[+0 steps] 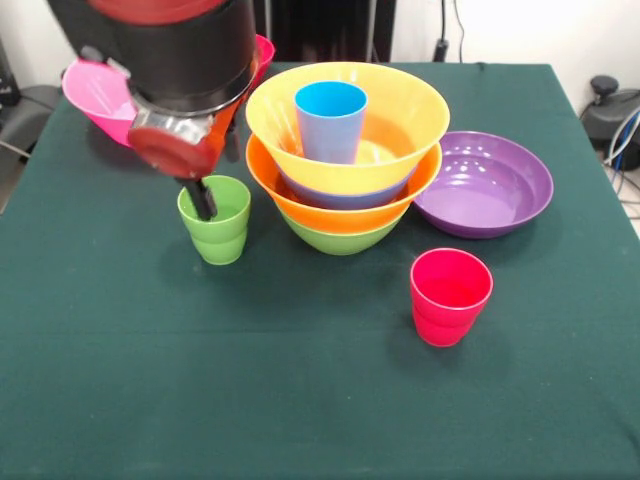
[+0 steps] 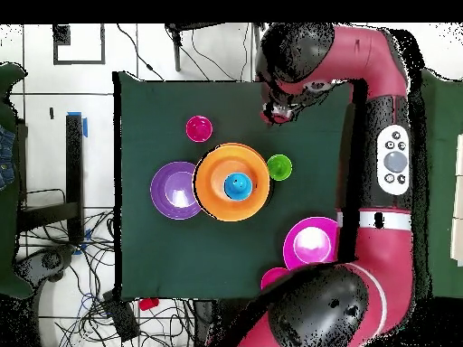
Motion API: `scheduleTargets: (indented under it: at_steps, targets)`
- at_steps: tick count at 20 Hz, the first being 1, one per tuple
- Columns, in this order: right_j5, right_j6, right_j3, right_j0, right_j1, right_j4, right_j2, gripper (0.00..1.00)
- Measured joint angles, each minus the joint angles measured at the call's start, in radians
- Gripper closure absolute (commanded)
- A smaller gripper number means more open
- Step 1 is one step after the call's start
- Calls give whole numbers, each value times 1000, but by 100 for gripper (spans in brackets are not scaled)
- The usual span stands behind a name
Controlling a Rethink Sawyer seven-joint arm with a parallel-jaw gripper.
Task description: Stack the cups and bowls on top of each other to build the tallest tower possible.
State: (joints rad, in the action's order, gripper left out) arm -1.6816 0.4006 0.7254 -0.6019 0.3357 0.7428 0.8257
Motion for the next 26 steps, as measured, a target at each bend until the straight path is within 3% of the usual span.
scheduleTargets:
  at_steps: [15,26]
  targets:
    - [-7,-199,-265,35,-155,111,17,0]
    - [-42,-222,-279,32,-186,120,-9,0]
